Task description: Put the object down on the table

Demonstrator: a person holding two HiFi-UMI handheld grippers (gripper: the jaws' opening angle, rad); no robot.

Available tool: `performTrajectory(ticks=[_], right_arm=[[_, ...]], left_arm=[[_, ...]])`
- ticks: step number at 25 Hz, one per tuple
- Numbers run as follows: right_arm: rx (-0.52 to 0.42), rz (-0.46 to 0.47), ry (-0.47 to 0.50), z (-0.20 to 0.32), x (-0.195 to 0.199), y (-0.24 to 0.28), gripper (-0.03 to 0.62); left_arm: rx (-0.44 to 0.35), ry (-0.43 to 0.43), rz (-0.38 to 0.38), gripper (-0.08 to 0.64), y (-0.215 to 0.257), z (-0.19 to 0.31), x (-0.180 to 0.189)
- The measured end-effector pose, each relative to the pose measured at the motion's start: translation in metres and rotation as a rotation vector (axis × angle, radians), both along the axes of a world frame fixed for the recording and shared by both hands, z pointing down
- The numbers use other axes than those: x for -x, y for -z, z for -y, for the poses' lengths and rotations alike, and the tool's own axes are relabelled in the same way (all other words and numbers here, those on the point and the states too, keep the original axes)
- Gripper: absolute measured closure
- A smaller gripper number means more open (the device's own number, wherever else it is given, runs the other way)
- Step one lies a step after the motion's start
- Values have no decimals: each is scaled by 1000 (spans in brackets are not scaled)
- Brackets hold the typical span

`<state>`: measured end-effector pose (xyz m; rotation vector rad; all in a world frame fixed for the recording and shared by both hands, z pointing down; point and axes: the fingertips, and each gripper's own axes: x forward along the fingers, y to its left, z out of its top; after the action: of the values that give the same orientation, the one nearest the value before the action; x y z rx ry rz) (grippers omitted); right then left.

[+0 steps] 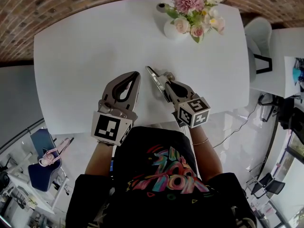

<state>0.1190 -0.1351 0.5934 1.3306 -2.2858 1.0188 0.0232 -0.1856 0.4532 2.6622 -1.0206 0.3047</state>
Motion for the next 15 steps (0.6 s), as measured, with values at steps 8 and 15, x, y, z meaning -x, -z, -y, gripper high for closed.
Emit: performTrajectory(ticks=[8,15], right_arm=[[25,32,-16,0,-2,-9,546],[35,88,-47,2,-3,-12,540]], left_arm=[[5,5,3,534,-4,-1,1],[11,3,-2,534,-5,-3,-3]])
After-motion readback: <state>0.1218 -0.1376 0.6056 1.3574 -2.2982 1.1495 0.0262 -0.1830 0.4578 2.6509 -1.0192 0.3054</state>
